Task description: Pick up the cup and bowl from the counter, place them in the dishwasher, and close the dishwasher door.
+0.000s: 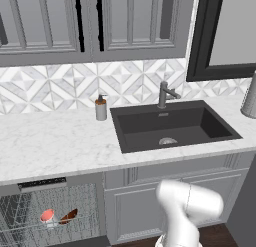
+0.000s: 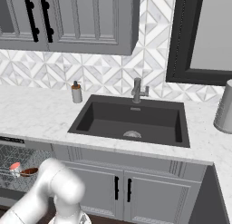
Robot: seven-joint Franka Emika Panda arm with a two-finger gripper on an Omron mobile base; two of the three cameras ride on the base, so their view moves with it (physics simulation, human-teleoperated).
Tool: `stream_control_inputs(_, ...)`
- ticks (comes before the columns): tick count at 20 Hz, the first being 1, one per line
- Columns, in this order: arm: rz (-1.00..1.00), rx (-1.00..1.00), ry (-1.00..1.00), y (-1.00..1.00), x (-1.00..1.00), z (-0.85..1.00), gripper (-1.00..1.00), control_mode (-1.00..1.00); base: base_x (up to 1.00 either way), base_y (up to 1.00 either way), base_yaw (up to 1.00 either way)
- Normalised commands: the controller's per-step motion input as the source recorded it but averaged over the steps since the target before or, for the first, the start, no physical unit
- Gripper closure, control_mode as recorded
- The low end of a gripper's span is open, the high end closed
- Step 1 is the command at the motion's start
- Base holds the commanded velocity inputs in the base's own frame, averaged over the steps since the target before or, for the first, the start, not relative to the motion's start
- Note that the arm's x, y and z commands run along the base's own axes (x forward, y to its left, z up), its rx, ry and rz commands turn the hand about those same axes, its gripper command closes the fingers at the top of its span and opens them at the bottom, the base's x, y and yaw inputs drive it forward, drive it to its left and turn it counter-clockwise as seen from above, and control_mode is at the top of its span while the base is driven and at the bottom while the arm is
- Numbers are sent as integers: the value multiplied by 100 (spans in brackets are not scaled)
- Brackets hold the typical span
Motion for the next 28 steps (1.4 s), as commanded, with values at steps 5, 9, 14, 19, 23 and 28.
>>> stream_control_inputs(5, 2, -13, -20, 0, 50, -100, -100, -100, 0, 0, 0)
stream_control_inputs(9, 0, -17, -32, -8, 32, -100, -100, -100, 0, 0, 0)
stream_control_inputs(14, 0, -19, -22, -6, 49, -100, -100, -100, 0, 0, 0)
stream_control_inputs(19, 44, -7, -5, -10, -76, -100, -100, -100, 0, 0, 0)
stream_control_inputs(23, 43, -4, -7, -16, -37, -99, -100, -100, 0, 0, 0)
stream_control_inputs(28, 2, 0, -24, -42, 89, -95, -100, -100, 0, 0, 0)
